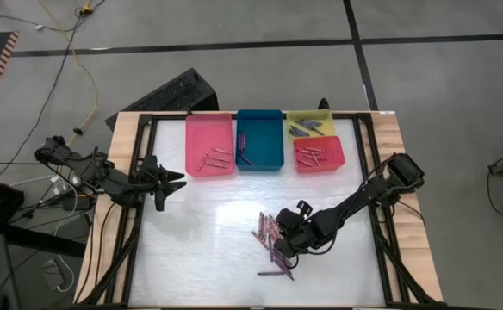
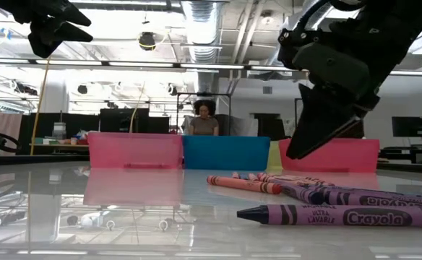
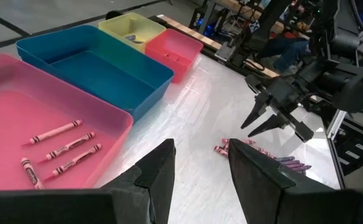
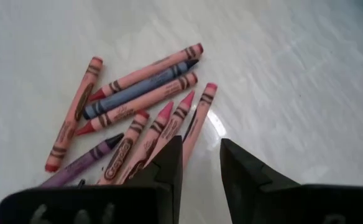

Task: Sort crayons
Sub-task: Put the pink crayon into the pink bin

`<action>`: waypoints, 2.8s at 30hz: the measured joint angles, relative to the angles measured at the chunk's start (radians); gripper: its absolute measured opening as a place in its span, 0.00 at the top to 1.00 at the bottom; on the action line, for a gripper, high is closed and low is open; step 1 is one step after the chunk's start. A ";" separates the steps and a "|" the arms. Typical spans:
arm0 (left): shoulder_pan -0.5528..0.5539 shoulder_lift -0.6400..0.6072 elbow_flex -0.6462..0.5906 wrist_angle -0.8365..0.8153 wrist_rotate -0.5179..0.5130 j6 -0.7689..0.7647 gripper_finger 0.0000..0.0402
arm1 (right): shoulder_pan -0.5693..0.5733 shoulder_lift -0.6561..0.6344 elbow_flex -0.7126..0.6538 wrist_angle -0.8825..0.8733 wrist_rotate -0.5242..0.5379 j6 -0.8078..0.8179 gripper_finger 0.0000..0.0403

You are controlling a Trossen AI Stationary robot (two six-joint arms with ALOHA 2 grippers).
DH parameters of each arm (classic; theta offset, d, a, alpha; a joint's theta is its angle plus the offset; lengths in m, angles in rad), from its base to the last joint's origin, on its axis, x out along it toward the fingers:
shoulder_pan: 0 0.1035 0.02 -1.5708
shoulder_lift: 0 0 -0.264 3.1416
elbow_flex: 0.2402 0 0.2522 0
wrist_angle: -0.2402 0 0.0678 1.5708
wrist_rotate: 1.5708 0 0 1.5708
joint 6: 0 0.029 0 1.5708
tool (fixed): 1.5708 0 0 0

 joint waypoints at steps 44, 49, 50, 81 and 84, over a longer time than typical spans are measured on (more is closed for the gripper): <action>0.000 0.036 0.000 0.000 0.000 -0.005 0.65 | -0.004 0.090 -0.023 0.037 0.003 0.085 0.85; 0.000 0.039 0.000 0.000 0.000 -0.005 0.65 | -0.005 0.089 -0.023 0.027 0.005 0.101 0.98; 0.000 0.037 0.000 0.002 0.000 -0.006 0.65 | -0.005 0.089 -0.023 0.028 0.005 0.102 0.98; 0.000 -0.042 0.000 -0.078 -0.049 0.068 0.65 | -0.382 0.097 0.357 0.179 -0.060 -0.666 1.00; 0.000 -0.042 0.000 -0.077 -0.049 0.079 0.65 | -0.424 0.105 0.357 0.320 -0.105 -0.754 1.00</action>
